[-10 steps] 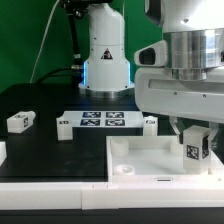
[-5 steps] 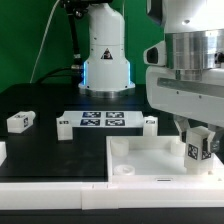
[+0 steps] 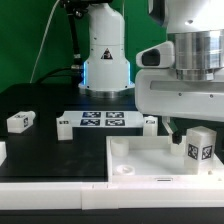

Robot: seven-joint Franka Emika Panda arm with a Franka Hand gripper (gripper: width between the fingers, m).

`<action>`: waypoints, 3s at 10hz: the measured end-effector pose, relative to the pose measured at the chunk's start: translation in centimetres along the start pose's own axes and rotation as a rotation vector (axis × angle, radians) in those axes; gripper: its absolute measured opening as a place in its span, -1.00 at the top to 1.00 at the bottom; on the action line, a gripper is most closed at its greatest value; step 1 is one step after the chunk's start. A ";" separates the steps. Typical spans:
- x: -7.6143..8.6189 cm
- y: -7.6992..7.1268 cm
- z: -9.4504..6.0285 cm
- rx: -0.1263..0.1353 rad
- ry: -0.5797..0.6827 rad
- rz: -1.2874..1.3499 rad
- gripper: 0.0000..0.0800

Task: Assemble one leg

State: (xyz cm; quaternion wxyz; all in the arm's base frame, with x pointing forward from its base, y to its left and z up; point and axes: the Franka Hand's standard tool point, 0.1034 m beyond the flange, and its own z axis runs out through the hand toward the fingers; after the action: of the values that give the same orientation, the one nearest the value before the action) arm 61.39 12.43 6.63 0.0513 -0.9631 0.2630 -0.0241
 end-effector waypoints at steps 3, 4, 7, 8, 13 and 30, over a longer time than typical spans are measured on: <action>0.0 -0.1 0.0 -0.016 0.009 -0.372 -0.62; 0.1 0.0 0.0 -0.023 0.009 -0.505 -0.62; 0.3 0.2 -0.1 -0.036 0.010 -0.761 -0.62; 0.4 0.3 -0.1 -0.037 0.010 -0.808 -0.62; 0.5 0.5 -0.1 -0.037 0.009 -0.795 0.27; 1.7 3.1 -0.2 -0.083 0.079 0.304 -0.62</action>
Offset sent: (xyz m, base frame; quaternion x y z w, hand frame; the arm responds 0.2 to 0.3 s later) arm 0.0017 0.0024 -0.0013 -0.0023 -0.0172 -0.2885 0.9573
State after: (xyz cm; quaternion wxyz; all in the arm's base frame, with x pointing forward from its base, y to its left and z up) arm 61.27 8.90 6.56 0.0044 -0.9119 0.4082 -0.0429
